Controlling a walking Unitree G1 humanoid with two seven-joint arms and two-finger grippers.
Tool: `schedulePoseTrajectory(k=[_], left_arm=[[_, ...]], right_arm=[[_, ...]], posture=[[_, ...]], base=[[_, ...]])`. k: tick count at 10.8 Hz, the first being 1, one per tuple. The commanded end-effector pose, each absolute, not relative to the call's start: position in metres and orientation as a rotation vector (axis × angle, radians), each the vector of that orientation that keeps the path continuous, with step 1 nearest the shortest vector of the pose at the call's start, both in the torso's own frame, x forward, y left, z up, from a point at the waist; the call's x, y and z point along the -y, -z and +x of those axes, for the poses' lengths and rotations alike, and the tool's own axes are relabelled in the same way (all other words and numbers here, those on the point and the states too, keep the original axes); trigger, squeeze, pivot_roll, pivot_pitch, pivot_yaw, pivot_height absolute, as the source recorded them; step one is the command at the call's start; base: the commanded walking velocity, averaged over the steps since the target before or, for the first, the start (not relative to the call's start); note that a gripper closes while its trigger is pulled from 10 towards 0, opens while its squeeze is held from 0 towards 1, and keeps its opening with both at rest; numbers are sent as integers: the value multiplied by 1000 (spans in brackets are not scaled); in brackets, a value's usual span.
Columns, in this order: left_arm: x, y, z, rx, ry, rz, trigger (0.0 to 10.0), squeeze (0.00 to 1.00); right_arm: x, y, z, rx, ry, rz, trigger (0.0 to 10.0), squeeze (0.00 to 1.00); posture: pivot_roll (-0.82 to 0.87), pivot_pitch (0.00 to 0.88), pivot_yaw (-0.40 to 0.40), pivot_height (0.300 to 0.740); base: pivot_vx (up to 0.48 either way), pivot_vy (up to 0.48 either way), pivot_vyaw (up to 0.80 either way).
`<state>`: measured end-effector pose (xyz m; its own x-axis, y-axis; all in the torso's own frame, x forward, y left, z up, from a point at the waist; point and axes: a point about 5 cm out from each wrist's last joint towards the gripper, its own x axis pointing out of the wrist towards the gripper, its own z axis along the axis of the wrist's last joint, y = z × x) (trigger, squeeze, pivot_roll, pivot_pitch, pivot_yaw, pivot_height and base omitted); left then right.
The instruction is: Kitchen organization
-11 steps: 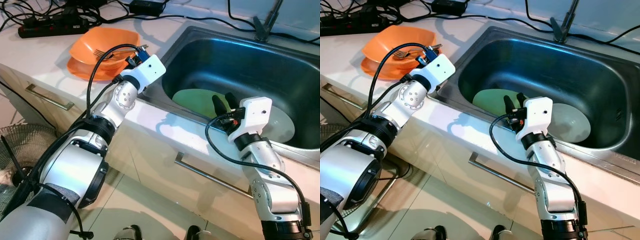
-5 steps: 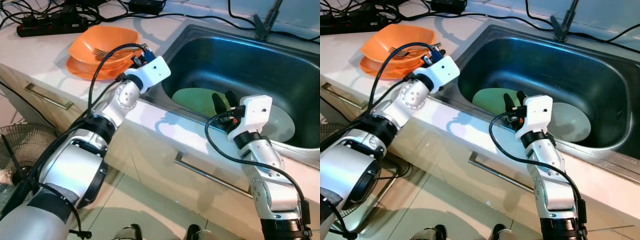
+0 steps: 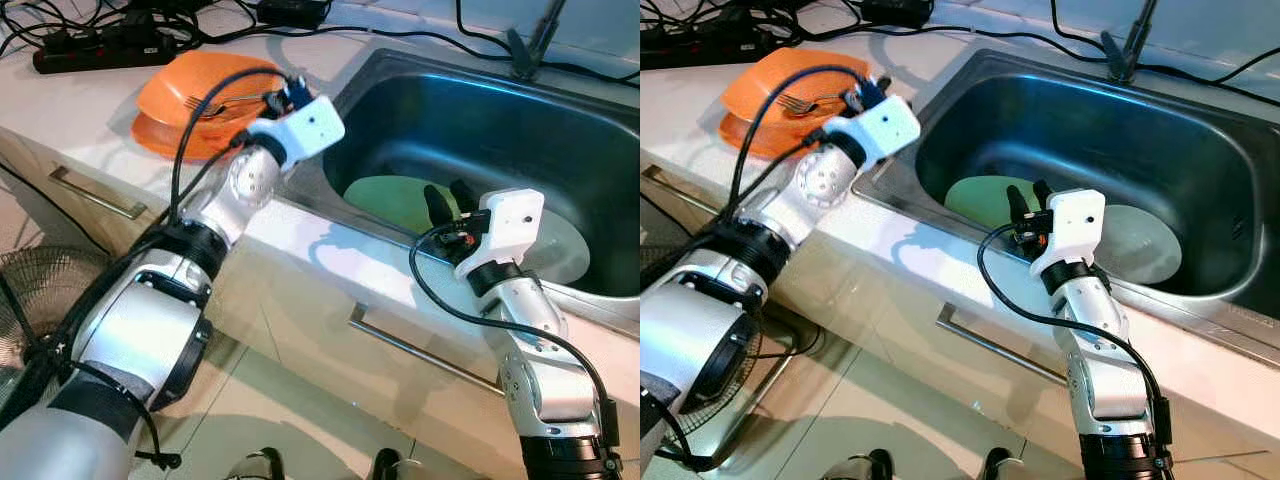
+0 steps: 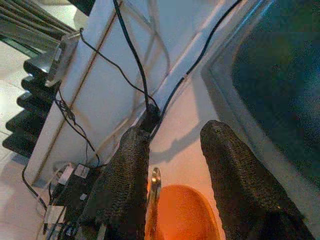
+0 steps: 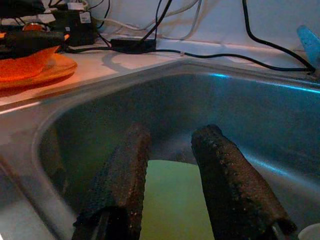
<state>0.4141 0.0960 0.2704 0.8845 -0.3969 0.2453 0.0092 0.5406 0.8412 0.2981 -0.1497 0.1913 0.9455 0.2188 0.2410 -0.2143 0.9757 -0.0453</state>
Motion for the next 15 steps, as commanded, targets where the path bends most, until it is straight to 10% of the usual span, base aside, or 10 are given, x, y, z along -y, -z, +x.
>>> schedulePoseTrajectory(k=[1, 9, 10, 15], left_arm=[[-94, -276, 414, 467, 248, 1000, 10000, 0], [-113, -275, 419, 397, 145, 1032, 9922, 0], [-113, -275, 419, 397, 143, 1028, 0, 0], [-114, -274, 419, 396, 133, 1023, 0, 0]], right_arm=[[153, -180, 299, 191, -198, -3, 10000, 0], [153, -175, 297, 174, -199, -1, 10000, 0], [153, -175, 295, 171, -198, 0, 10000, 0], [151, -171, 294, 157, -201, 6, 10000, 0]], posture=[[31, 242, 37, 740], [31, 248, 32, 740], [28, 252, 30, 740], [39, 260, 25, 740]], base=[[0, 0, 0], [0, 0, 0], [0, 0, 0], [0, 0, 0]])
